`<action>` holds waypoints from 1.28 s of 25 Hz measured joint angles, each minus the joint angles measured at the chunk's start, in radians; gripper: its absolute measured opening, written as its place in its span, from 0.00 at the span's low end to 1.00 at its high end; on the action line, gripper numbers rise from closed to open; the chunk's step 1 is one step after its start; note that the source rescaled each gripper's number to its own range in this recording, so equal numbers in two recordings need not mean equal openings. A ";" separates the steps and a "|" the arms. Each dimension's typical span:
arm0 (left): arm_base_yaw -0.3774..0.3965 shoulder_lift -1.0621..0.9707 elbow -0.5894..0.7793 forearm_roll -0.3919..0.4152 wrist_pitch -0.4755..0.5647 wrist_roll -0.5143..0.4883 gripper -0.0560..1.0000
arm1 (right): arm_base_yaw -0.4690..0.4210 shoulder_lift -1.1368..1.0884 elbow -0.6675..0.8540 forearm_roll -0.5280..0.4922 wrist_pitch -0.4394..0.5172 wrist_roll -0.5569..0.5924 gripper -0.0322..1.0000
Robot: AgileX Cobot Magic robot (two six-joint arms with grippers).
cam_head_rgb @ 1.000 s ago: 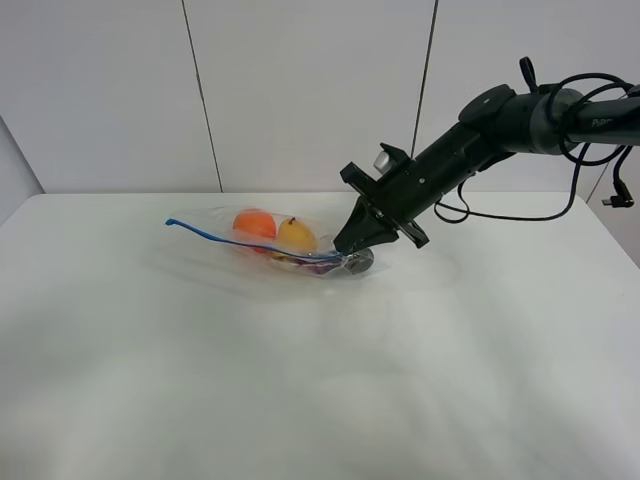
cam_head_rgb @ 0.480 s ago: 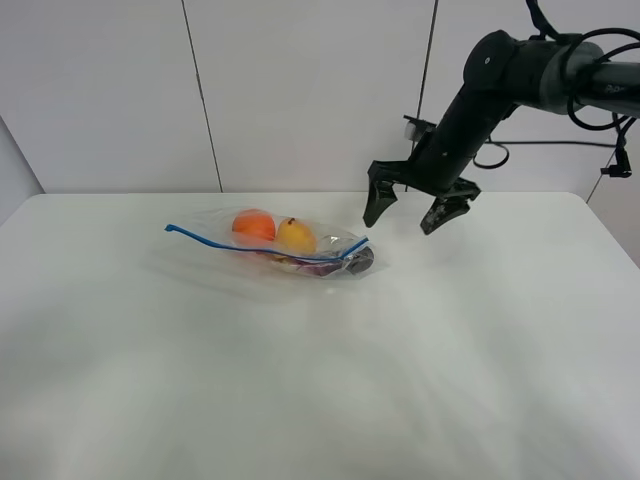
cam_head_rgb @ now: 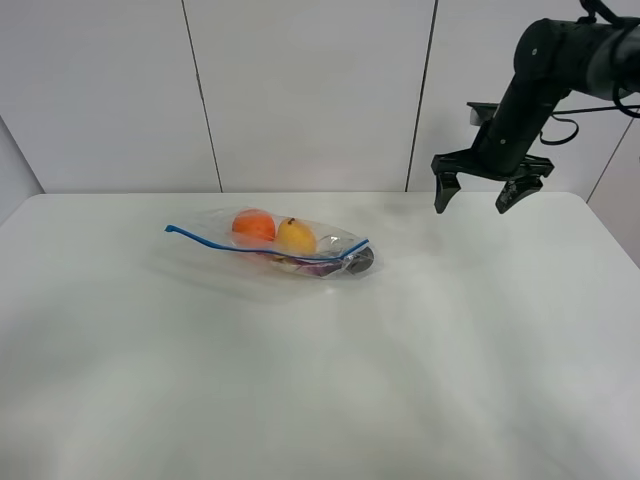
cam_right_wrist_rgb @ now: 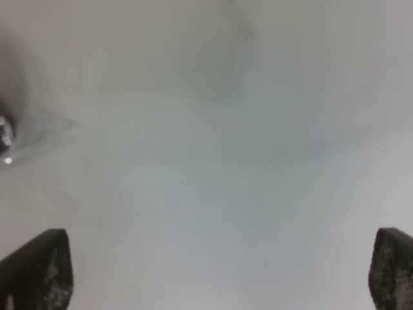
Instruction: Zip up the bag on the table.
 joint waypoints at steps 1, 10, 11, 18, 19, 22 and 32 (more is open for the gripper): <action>0.000 0.000 0.000 0.000 0.000 0.000 1.00 | -0.015 0.000 0.002 0.011 0.000 0.000 0.99; 0.000 0.000 0.000 0.000 0.000 0.000 1.00 | -0.037 -0.137 0.179 0.002 0.000 0.000 0.99; 0.000 0.000 0.000 0.000 0.000 0.000 1.00 | -0.038 -0.173 0.214 0.000 -0.001 0.000 0.99; 0.000 0.000 0.000 0.000 0.000 0.000 1.00 | -0.039 -0.476 0.515 -0.004 0.000 0.000 1.00; 0.000 0.000 0.000 0.000 0.000 0.000 1.00 | -0.039 -0.539 0.568 -0.004 0.000 0.000 1.00; 0.000 0.000 0.000 0.000 0.000 0.000 1.00 | -0.039 -0.698 0.726 -0.005 0.000 0.007 1.00; 0.000 0.000 0.000 0.000 0.001 0.000 1.00 | -0.039 -1.269 1.211 -0.011 -0.106 0.033 1.00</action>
